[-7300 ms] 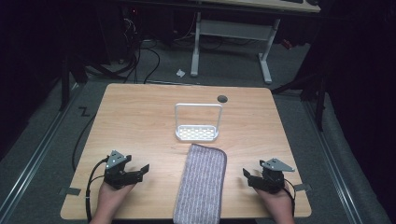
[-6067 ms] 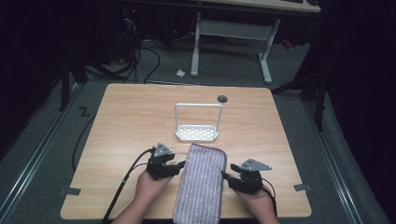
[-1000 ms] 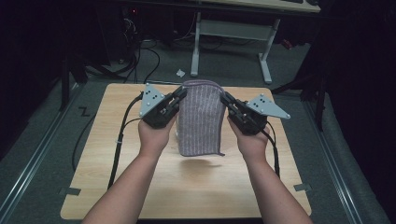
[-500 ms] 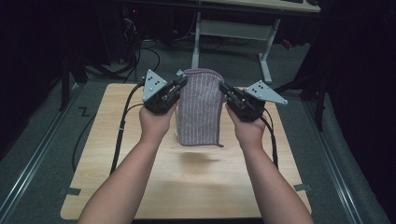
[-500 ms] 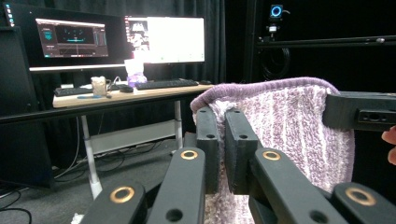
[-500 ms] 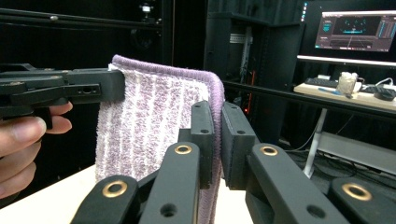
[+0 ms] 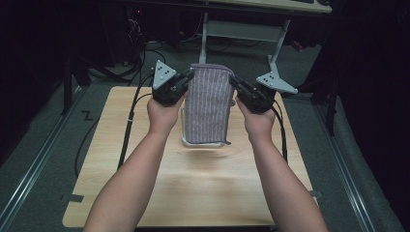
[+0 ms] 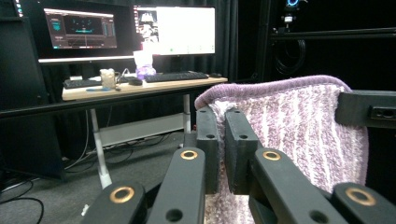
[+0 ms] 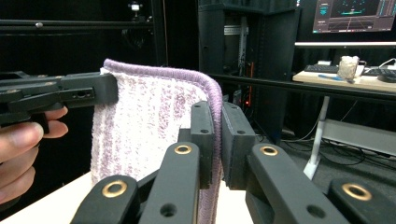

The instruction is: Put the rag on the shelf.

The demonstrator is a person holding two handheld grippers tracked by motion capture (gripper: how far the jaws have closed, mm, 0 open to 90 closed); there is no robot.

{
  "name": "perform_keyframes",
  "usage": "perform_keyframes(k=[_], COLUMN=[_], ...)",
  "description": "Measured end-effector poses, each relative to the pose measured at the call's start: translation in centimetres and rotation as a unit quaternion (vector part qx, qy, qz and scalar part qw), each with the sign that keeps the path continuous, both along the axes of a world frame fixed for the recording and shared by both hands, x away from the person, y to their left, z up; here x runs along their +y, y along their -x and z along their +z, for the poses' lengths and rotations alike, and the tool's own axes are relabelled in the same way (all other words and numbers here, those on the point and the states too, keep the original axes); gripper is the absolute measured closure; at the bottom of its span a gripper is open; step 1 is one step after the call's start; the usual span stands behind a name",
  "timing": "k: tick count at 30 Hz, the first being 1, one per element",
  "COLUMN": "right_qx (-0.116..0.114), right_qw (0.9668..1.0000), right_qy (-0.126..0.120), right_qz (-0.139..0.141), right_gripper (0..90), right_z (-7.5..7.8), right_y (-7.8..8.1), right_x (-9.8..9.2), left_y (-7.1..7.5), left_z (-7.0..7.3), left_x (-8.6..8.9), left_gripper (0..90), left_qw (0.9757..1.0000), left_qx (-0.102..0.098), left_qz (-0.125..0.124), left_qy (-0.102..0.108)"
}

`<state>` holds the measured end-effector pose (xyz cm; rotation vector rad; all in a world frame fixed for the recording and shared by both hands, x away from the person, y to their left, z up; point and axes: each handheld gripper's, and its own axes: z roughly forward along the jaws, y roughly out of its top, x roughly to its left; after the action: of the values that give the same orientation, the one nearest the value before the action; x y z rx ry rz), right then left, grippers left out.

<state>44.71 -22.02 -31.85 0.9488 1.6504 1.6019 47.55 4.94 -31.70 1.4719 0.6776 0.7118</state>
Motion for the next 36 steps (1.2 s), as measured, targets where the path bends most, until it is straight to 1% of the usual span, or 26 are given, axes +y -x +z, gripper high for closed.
perform_keyframes(k=[1,2,3,4,5,9,10,11,13,14,15,16,17,18,20,22,23,24,25,26,28,30,32,33,34,36], right_qx=[0.0,-0.002,-0.002,0.002,0.002,0.011,0.012,0.018,0.02,0.027,0.027,0.032,0.032,0.038,0.04,0.047,0.054,0.054,0.058,0.071,0.074,0.085,0.087,0.092,0.1,0.102], right_qw=[1.0,1.0,1.0,1.0,1.0,0.9998,0.9998,0.9996,0.9995,0.9991,0.9991,0.9986,0.9986,0.9978,0.9976,0.9967,0.996,0.996,0.9956,0.9938,0.9933,0.9925,0.9923,0.9918,0.9915,0.9912], right_qy=[0.0,0.002,0.004,0.005,0.005,0.011,0.013,0.017,0.017,0.026,0.026,0.035,0.035,0.047,0.05,0.058,0.062,0.062,0.065,0.076,0.079,0.079,0.08,0.082,0.079,0.081], right_qz=[0.0,0.0,-0.002,-0.004,-0.004,-0.013,-0.014,-0.016,-0.017,-0.02,-0.02,-0.023,-0.023,-0.027,-0.029,-0.032,-0.034,-0.034,-0.035,-0.039,-0.041,-0.038,-0.036,-0.034,-0.024,-0.024], right_gripper=[85.1,85.1,85.2,85.1,85.1,85.1,85.1,85.1,85.1,85.1,85.1,85.1,85.1,85.0,85.0,85.0,85.0,85.0,85.0,85.0,85.1,85.0,85.0,84.9,84.8,84.7], right_z=[0.0,0.0,0.1,0.1,0.1,0.0,0.0,-0.1,-0.3,-0.4,-0.4,-0.6,-0.6,-0.8,-0.9,-1.2,-1.6,-1.6,-1.8,-2.5,-2.7,-3.4,-3.5,-3.7,-4.1,-4.2], right_y=[0.0,-0.1,-0.3,-0.8,-0.8,-1.7,-2.1,-2.5,-2.8,-3.4,-3.4,-4.0,-4.0,-4.7,-4.9,-5.5,-6.0,-6.0,-6.2,-6.8,-6.9,-7.6,-7.7,-7.9,-8.1,-8.1], right_x=[0.0,0.0,0.0,0.0,0.0,-0.1,-0.1,0.0,0.1,0.2,0.2,0.3,0.3,0.4,0.4,0.4,0.4,0.4,0.4,0.5,0.6,0.8,0.8,0.9,0.8,0.8], left_y=[-0.1,-0.4,-0.7,-1.2,-1.2,-2.1,-2.3,-2.5,-3.2,-3.5,-3.7,-3.9,-4.2,-4.4,-4.7,-5.1,-5.3,-5.5,-5.7,-5.8,-5.9,-6.1,-6.3,-6.5,-6.6,-6.8], left_z=[0.0,0.0,0.0,-0.1,-0.1,-0.2,-0.3,-0.4,-0.7,-0.9,-1.0,-1.2,-1.4,-1.7,-2.1,-2.6,-2.8,-3.0,-3.3,-3.5,-3.9,-4.4,-4.7,-4.9,-5.2,-5.6], left_x=[0.0,0.0,-0.1,-0.3,-0.3,-0.6,-0.5,-0.6,-0.6,-0.6,-0.6,-0.6,-0.6,-0.6,-0.7,-0.7,-0.7,-0.7,-0.7,-0.7,-0.7,-0.5,-0.3,-0.2,0.0,0.2], left_gripper=[86.0,86.0,85.9,85.9,85.9,85.9,85.8,85.7,85.6,85.6,85.6,85.5,85.5,85.4,85.3,85.2,85.1,85.1,85.0,85.0,85.1,85.0,85.0,84.9,84.5,84.2], left_qw=[1.0,1.0,1.0,0.9999,0.9999,0.9997,0.9997,0.9996,0.9993,0.9992,0.999,0.9988,0.9986,0.9983,0.9981,0.9974,0.9969,0.9964,0.9956,0.9951,0.994,0.9934,0.9923,0.9918,0.9913,0.9905], left_qx=[-0.002,-0.001,0.006,0.01,0.01,0.015,0.014,0.015,0.024,0.028,0.032,0.037,0.042,0.046,0.051,0.062,0.07,0.075,0.083,0.086,0.091,0.099,0.11,0.114,0.119,0.127], left_qz=[0.001,0.002,0.005,0.007,0.007,0.012,0.017,0.019,0.024,0.023,0.024,0.025,0.026,0.027,0.027,0.025,0.024,0.023,0.023,0.023,0.023,0.024,0.023,0.023,0.019,0.011], left_qy=[0.002,-0.003,-0.007,-0.01,-0.01,-0.012,-0.014,-0.014,-0.016,-0.016,-0.018,-0.017,-0.019,-0.021,-0.023,-0.025,-0.028,-0.031,-0.038,-0.044,-0.057,-0.053,-0.051,-0.053,-0.052,-0.051])
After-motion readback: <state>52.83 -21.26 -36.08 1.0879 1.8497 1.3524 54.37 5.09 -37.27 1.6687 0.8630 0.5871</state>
